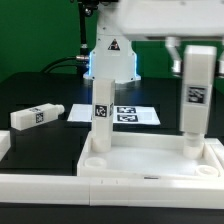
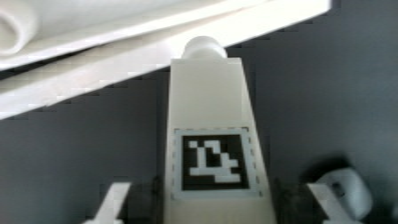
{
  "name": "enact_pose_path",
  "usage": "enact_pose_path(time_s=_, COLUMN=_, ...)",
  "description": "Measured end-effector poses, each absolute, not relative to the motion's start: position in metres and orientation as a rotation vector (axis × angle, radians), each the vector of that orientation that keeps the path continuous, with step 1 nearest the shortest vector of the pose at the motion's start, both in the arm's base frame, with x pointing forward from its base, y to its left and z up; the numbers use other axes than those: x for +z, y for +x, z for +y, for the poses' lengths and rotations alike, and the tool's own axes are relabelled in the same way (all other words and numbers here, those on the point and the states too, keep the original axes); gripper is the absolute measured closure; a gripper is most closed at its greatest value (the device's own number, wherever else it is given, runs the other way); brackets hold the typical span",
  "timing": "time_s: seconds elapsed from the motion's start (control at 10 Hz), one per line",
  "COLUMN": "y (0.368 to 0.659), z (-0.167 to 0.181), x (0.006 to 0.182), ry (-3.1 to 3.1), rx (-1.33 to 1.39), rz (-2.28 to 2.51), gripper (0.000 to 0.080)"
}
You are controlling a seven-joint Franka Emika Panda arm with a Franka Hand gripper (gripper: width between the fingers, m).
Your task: Assemble desk
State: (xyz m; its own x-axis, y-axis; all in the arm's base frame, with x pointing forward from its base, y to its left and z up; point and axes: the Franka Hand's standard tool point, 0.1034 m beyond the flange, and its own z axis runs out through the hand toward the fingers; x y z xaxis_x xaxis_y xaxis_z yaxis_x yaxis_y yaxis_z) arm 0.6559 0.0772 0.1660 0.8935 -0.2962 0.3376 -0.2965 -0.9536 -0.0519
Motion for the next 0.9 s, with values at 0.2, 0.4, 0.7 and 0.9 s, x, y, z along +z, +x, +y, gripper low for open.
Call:
enact_pose_path(time_s=0.2, y=0.657, z=0.068, x=0.167, ry=3.058, rx=0.546, rz=-0.498, gripper=0.0515)
enact_pose_path(time_s=0.4, y=0.658, z=0.077, x=0.168, ry=3.057, rx=0.603, rz=-0.535, gripper=0.0515)
enact_pose_path(time_s=0.7, y=0.622, z=0.125, x=0.145, ry=3.072, rx=0.674, rz=-0.527, gripper=0.0515)
enact_pose_path(time_s=0.9, y=0.623, z=0.122, x=0.146, ry=3.073, rx=0.675, rz=-0.546, gripper=0.0515)
